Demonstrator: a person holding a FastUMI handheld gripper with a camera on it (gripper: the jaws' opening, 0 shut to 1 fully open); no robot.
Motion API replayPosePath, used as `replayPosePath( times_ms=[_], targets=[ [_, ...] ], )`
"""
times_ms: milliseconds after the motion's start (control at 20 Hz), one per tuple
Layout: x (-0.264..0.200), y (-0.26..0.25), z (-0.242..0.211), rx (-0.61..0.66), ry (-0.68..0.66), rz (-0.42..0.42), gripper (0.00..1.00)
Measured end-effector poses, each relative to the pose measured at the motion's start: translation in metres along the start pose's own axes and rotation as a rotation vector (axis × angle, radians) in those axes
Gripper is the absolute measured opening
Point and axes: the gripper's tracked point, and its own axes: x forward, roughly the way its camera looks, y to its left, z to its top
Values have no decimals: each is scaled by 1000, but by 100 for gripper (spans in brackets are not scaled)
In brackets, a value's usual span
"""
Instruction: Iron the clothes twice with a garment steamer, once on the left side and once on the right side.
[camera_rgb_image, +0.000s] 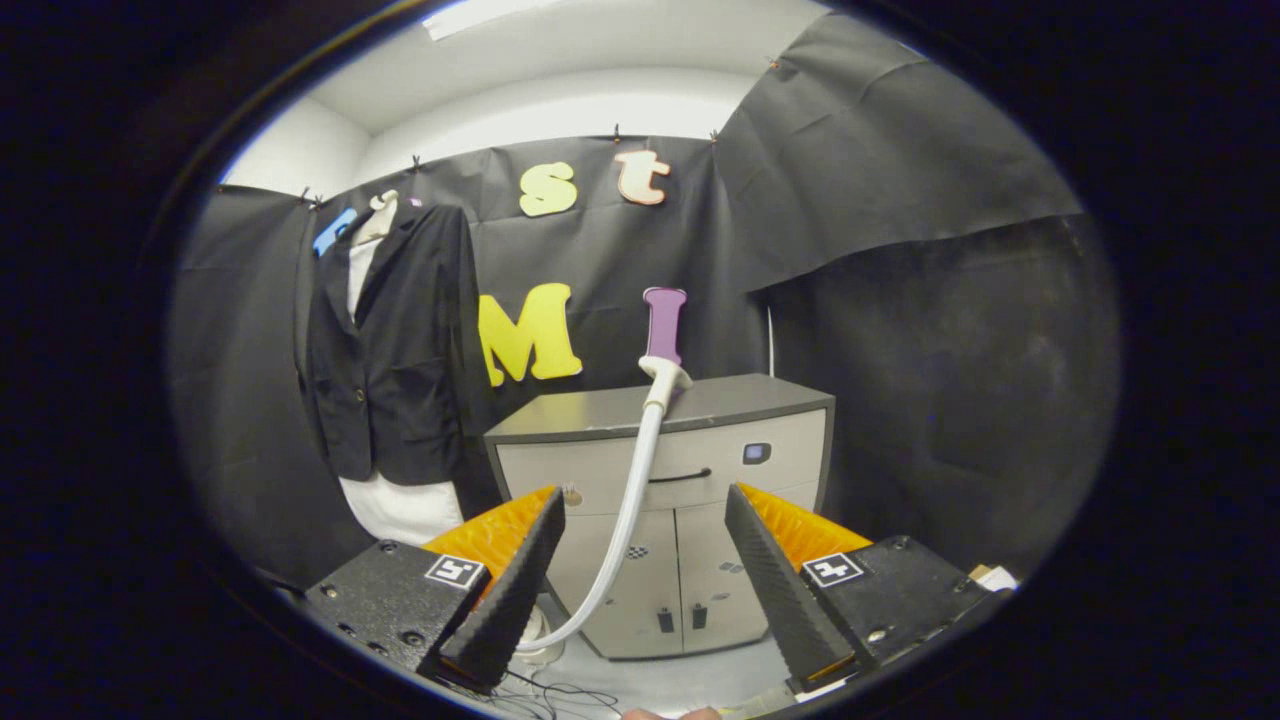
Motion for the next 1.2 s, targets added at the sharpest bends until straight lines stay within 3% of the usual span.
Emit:
replayPosePath(
  times_ms=[350,600,1050,1200],
  targets=[
    [8,21,8,-23,6,-81,100],
    [35,27,23,-50,24,-65,100],
    [145,14,92,-39,-67,20,100],
    [186,5,100,-12,-22,42,100]
  ],
)
